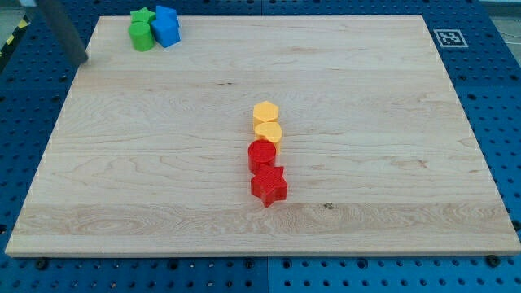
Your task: Move the green and blue blocks slightly right
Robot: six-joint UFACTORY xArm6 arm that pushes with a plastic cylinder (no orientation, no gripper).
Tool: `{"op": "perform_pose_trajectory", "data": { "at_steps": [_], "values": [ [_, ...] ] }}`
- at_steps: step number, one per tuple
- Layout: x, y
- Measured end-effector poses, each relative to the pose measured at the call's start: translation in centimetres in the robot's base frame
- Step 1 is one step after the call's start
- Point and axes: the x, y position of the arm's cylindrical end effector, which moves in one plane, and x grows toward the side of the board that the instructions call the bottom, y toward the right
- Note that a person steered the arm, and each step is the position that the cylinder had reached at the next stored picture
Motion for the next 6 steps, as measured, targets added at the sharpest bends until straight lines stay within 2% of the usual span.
{"op": "perform_pose_trajectory", "data": {
  "at_steps": [1,2,4,5,6],
  "values": [
    [-7.8,1.2],
    [-7.9,1.3],
    [-7.8,6.2],
    [-7.8,11.5],
    [-7.8,11.6]
  ]
}}
